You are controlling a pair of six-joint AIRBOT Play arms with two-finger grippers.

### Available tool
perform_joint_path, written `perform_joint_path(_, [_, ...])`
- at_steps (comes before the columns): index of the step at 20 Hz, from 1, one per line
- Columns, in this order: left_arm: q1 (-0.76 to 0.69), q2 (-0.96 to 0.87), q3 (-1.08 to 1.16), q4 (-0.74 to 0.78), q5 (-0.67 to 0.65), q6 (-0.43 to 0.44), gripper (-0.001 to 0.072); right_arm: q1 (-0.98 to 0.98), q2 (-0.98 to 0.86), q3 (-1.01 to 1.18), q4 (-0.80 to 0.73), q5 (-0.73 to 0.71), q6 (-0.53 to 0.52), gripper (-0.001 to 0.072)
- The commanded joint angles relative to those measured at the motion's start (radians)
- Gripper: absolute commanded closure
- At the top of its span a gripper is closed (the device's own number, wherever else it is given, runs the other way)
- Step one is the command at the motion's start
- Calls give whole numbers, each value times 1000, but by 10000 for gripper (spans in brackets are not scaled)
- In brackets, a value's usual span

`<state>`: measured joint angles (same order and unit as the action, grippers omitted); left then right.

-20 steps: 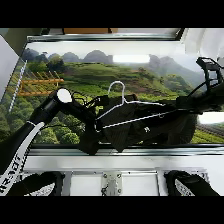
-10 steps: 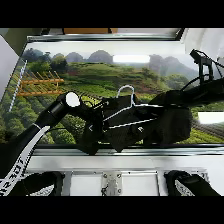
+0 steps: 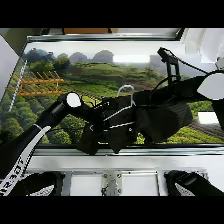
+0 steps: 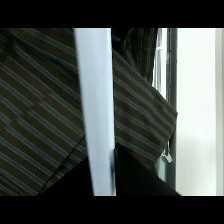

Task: Fold the clothes and pants, and hang the long-sleeved shirts on hangers.

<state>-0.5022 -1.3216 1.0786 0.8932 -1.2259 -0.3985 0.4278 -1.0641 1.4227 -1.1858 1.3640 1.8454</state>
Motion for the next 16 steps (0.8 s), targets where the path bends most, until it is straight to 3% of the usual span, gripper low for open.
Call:
perform_joint_path(1, [-1,0,0,-5,4,0,692,80,-23,1,23,-56,35,691])
perform_joint_path(10, [-1,0,0,-5,-6,-1,693,84,-24,1,23,-49,36,677])
perform_joint_path(11, [-1,0,0,-5,-5,-1,692,84,-24,1,23,-47,36,626])
perform_joint_path(13, [-1,0,0,-5,-5,-1,692,84,-22,1,24,-47,29,290])
perform_joint_path(16, [-1,0,0,-5,-8,-2,692,82,-8,6,21,-30,-18,265])
